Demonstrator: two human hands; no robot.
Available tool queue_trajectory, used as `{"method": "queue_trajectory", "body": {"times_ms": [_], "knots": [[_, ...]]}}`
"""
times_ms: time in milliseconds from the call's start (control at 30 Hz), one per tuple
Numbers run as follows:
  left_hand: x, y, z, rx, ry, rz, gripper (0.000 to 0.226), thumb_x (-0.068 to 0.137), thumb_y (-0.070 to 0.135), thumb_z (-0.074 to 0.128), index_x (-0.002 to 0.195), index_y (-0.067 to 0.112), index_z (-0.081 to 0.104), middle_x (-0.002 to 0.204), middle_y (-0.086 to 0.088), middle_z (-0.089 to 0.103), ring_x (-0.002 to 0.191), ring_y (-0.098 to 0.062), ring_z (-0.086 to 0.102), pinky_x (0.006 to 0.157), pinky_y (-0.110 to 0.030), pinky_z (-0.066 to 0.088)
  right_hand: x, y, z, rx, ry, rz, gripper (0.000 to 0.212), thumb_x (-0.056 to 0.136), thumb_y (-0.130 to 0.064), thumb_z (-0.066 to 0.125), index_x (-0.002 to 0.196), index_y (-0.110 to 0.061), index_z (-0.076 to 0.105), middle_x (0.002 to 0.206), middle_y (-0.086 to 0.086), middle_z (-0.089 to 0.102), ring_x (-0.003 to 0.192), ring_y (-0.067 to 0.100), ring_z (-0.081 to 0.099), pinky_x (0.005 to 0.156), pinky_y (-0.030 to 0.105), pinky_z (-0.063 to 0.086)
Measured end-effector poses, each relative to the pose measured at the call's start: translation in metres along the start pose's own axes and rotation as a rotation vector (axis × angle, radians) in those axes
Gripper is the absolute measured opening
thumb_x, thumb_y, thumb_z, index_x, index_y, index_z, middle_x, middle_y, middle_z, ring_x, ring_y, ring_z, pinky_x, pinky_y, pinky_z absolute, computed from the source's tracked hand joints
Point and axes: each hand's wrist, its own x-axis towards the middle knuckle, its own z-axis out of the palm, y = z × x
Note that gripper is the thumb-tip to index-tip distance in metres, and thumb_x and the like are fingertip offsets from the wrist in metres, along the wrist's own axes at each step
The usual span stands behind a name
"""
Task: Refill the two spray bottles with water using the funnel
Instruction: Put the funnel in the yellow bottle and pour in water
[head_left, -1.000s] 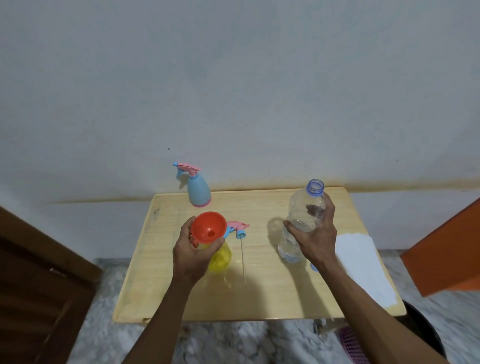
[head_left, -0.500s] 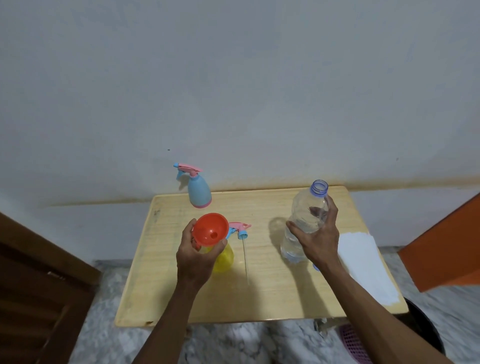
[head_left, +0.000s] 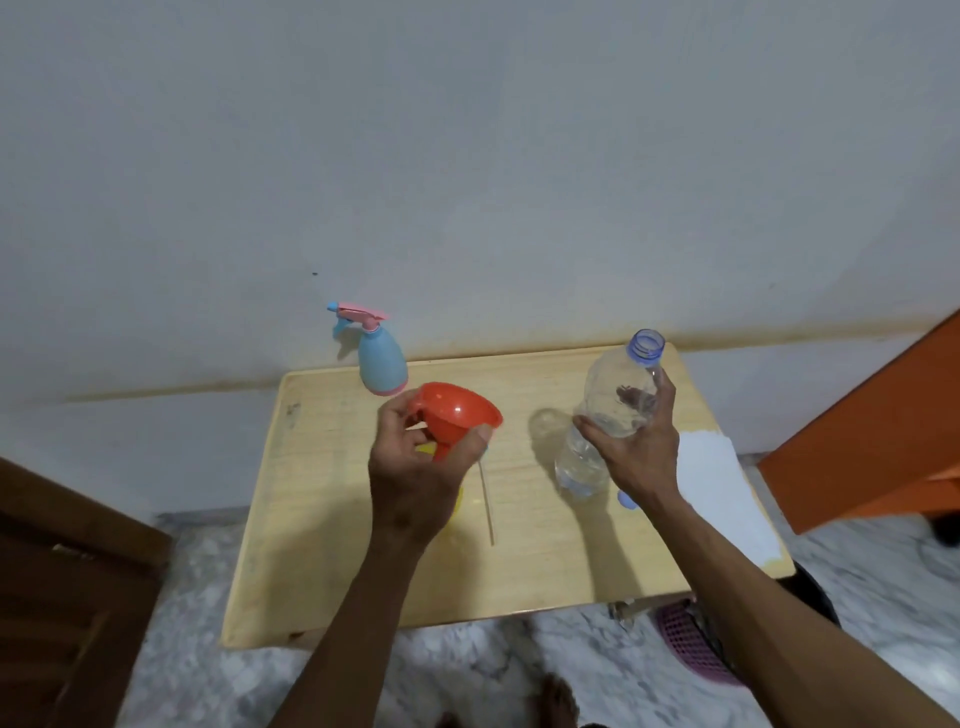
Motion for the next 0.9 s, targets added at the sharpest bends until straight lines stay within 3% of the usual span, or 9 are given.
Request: {"method": "queue_trajectory", "body": {"times_ms": [67, 133, 267, 367, 467, 633, 800, 900], "knots": [[-0.003, -0.003, 0.016, 0.243, -0.052, 0.129, 0.070, 0.056, 0.044, 0.090, 0.117, 0.031, 0.059, 0.104, 0.008, 0.067, 0.087, -0.011, 0.066, 0.076, -0.025, 0.057, 0.001, 0.002, -0.001, 0.006, -0.002, 0.000, 0.107, 0.068, -0.026, 0.095, 0.149, -0.040, 0.026, 0.121, -0.004, 0.059, 0.109, 0.013, 0.059, 0.095, 0.030, 0.046], [-0.003, -0.015, 0.036, 0.415, -0.097, 0.195, 0.075, 0.054, 0.048, 0.088, 0.119, 0.024, 0.061, 0.103, 0.004, 0.067, 0.085, -0.014, 0.065, 0.074, -0.028, 0.057, 0.003, 0.003, -0.002, 0.010, -0.007, -0.005, 0.107, 0.068, -0.028, 0.095, 0.148, -0.042, 0.025, 0.123, -0.002, 0.061, 0.110, 0.012, 0.059, 0.091, 0.023, 0.046], [0.005, -0.048, 0.076, 0.736, -0.222, 0.120, 0.070, 0.051, 0.054, 0.078, 0.109, 0.021, 0.058, 0.098, -0.003, 0.066, 0.089, -0.027, 0.064, 0.075, -0.038, 0.054, 0.009, 0.010, -0.008, 0.029, -0.039, -0.021, 0.107, 0.066, -0.029, 0.095, 0.147, -0.042, 0.027, 0.130, -0.002, 0.062, 0.114, 0.008, 0.059, 0.082, 0.001, 0.042], [0.012, -0.071, 0.091, 1.035, -0.344, 0.075, 0.061, 0.055, 0.057, 0.072, 0.103, 0.021, 0.058, 0.101, -0.005, 0.065, 0.093, -0.027, 0.061, 0.079, -0.035, 0.049, 0.010, 0.012, -0.010, 0.047, -0.068, -0.022, 0.106, 0.065, -0.029, 0.096, 0.145, -0.045, 0.028, 0.129, -0.005, 0.062, 0.114, 0.008, 0.060, 0.081, 0.000, 0.042], [0.019, -0.085, 0.108, 1.238, -0.418, 0.063, 0.064, 0.060, 0.062, 0.070, 0.110, 0.023, 0.058, 0.108, -0.003, 0.062, 0.100, -0.024, 0.058, 0.086, -0.035, 0.047, 0.013, 0.017, -0.012, 0.050, -0.092, -0.045, 0.106, 0.064, -0.029, 0.096, 0.146, -0.042, 0.029, 0.131, -0.005, 0.061, 0.115, 0.010, 0.060, 0.080, -0.003, 0.040], [0.025, -0.103, 0.132, 1.389, -0.489, 0.052, 0.066, 0.071, 0.054, 0.073, 0.125, 0.021, 0.055, 0.121, -0.006, 0.058, 0.114, -0.023, 0.053, 0.096, -0.034, 0.044, 0.022, 0.024, -0.018, 0.065, -0.173, -0.020, 0.109, 0.063, -0.031, 0.095, 0.150, -0.037, 0.029, 0.131, -0.006, 0.061, 0.109, 0.007, 0.060, 0.075, -0.003, 0.043], [0.023, -0.119, 0.146, 1.486, -0.523, 0.034, 0.064, 0.078, 0.050, 0.070, 0.132, 0.021, 0.051, 0.128, -0.007, 0.056, 0.119, -0.024, 0.053, 0.101, -0.035, 0.043, 0.029, 0.033, -0.022, 0.035, -0.234, -0.143, 0.107, 0.064, -0.029, 0.096, 0.151, -0.022, 0.033, 0.142, -0.004, 0.056, 0.123, 0.005, 0.055, 0.094, 0.006, 0.046], [0.021, -0.123, 0.151, 1.492, -0.514, 0.023, 0.058, 0.081, 0.047, 0.069, 0.131, 0.022, 0.053, 0.127, -0.006, 0.056, 0.118, -0.023, 0.053, 0.100, -0.034, 0.042, 0.031, 0.037, -0.019, 0.031, -0.230, -0.159, 0.106, 0.065, -0.036, 0.096, 0.148, -0.029, 0.030, 0.142, 0.001, 0.057, 0.125, 0.011, 0.058, 0.099, 0.019, 0.052]]}}
